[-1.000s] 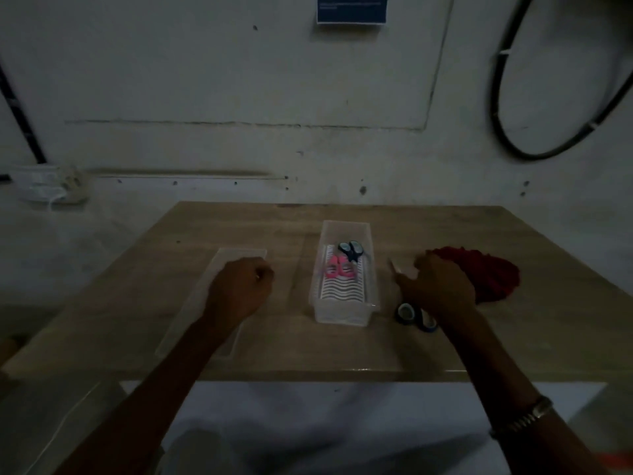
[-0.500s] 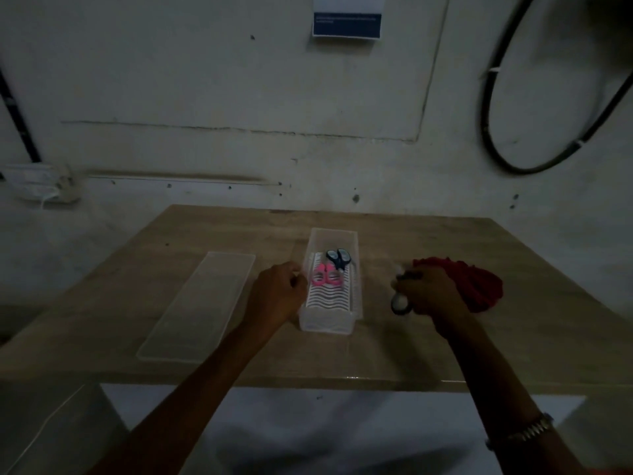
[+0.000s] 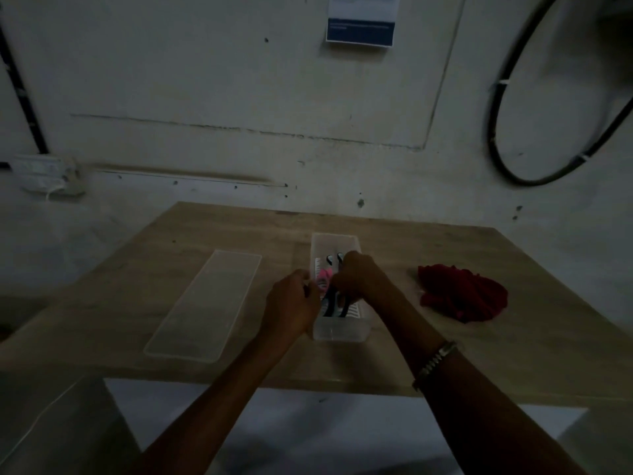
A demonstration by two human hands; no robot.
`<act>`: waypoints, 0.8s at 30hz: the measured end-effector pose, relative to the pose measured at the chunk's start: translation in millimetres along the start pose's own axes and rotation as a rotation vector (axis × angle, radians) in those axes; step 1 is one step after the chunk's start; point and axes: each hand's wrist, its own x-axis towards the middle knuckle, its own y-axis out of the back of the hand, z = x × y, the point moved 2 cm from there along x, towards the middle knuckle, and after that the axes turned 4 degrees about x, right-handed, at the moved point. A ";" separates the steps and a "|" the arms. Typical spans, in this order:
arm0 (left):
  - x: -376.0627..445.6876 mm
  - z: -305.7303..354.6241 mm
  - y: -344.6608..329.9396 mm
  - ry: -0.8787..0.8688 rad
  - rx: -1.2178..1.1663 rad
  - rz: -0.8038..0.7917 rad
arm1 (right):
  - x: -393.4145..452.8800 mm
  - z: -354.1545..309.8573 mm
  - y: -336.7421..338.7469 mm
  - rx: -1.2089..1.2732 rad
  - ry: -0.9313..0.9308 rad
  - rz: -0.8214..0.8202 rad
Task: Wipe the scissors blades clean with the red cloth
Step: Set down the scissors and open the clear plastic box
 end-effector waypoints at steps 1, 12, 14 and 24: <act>0.0 0.3 0.4 0.000 0.001 -0.005 | -1.2 -1.8 -3.2 -0.069 0.048 0.020; 13.1 -61.4 89.1 0.099 0.220 0.240 | -54.7 -75.6 -35.7 -0.191 0.360 0.317; 20.2 -91.5 111.0 0.148 0.317 0.225 | -52.3 -93.8 -72.6 -0.110 0.395 0.180; 30.6 -155.4 115.9 0.405 0.220 -0.026 | -41.2 -102.6 -142.2 -0.053 0.219 -0.073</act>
